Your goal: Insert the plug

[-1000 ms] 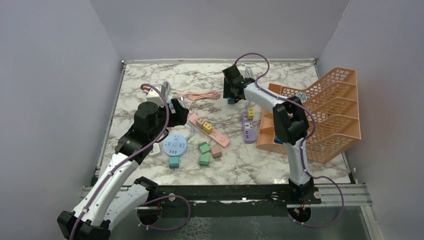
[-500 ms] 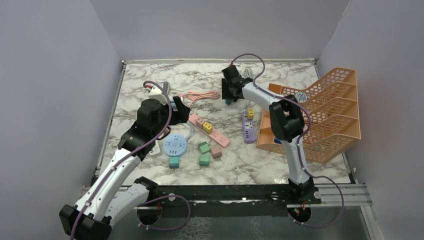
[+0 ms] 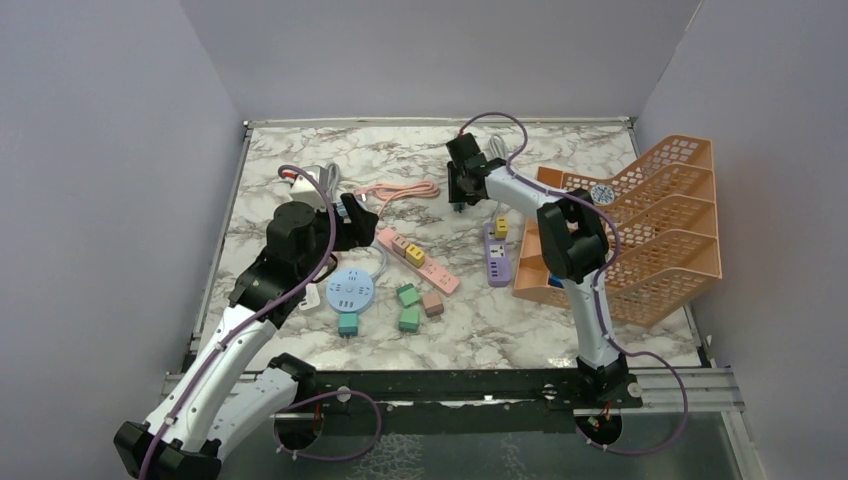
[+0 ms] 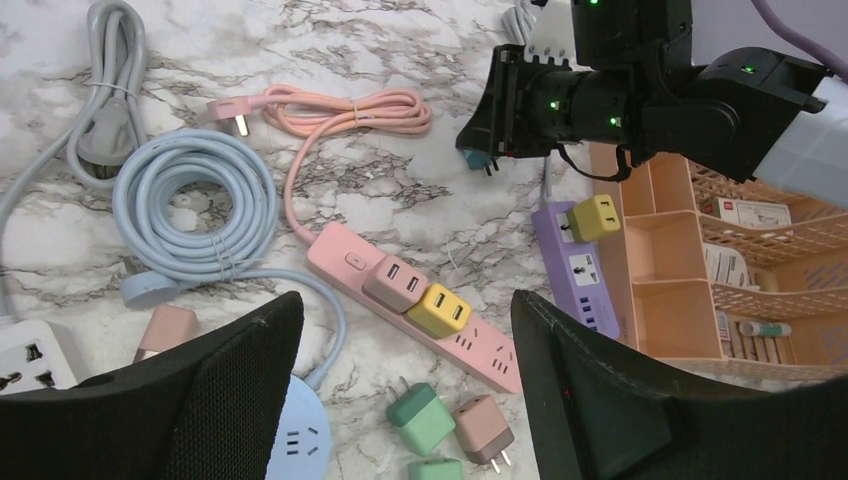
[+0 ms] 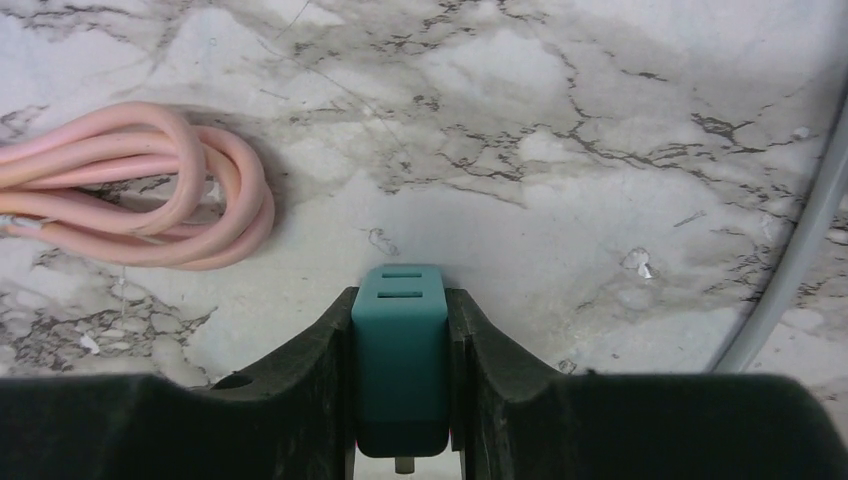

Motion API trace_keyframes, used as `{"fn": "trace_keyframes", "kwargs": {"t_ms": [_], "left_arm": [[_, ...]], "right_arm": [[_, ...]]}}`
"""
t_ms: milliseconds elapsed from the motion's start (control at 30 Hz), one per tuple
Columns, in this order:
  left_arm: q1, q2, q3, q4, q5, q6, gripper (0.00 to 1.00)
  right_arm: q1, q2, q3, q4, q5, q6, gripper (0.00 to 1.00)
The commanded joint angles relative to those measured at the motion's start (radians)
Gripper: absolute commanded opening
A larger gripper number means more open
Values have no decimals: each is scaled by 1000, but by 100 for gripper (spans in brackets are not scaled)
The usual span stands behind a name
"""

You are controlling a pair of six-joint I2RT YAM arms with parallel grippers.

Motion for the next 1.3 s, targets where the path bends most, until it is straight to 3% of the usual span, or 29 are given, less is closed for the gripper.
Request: {"fn": "trace_keyframes", "kwargs": {"t_ms": [0, 267, 467, 633, 833, 1067, 1267], "left_arm": [[-3, -12, -5, 1, 16, -20, 78], [-3, 5, -16, 56, 111, -79, 78], [-3, 48, -42, 268, 269, -165, 78], [-2, 118, -35, 456, 384, -329, 78], [-2, 233, -8, 657, 500, -522, 76], [-3, 307, 33, 850, 601, -560, 73], [-3, 299, 42, 928, 606, -546, 73]], "right_arm": [[-3, -101, -63, 110, -115, 13, 7], [-2, -380, -335, 474, -404, 60, 1], [-2, -570, -473, 718, -661, 170, 1], [-2, -672, -542, 913, -830, 324, 1], [-2, -703, -565, 1155, -972, 543, 1], [-2, -676, -564, 1373, -1051, 771, 1], [-1, -677, -576, 1398, -1074, 787, 1]]}}
